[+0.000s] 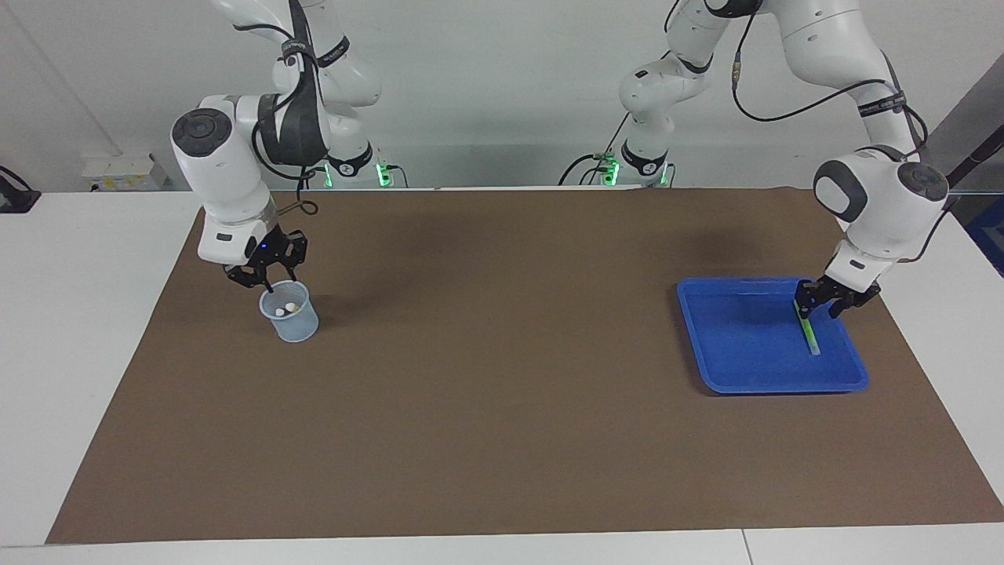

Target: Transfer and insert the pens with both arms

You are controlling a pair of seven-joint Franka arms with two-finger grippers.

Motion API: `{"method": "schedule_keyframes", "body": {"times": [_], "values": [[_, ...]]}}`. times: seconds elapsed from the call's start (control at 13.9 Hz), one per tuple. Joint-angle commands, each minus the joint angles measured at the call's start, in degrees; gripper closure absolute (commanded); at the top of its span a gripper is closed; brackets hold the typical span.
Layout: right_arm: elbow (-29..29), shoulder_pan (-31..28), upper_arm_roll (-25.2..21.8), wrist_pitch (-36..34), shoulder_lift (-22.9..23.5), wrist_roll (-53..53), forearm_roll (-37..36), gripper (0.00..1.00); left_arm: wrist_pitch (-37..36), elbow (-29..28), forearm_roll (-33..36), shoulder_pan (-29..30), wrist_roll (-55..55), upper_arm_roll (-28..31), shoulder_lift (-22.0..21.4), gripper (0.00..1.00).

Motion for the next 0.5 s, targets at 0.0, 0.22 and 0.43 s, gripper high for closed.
{"method": "schedule_keyframes", "body": {"times": [0.0,0.22,0.43], "values": [[-0.7,-1.1,1.0,-0.2,-1.7,-1.0,-0.7,0.01,2.6,2.6,1.2,0.4,0.5,-0.3,4.1,0.34],[2.3,0.1,1.4,-2.6,-2.1,-0.7,0.3,0.00,4.7,2.5,1.3,0.6,0.5,-0.3,6.0,0.33],[3.9,3.2,1.4,-2.8,-2.1,3.5,7.1,0.00,4.2,0.9,1.3,1.4,0.5,-0.3,5.9,0.37]]}}
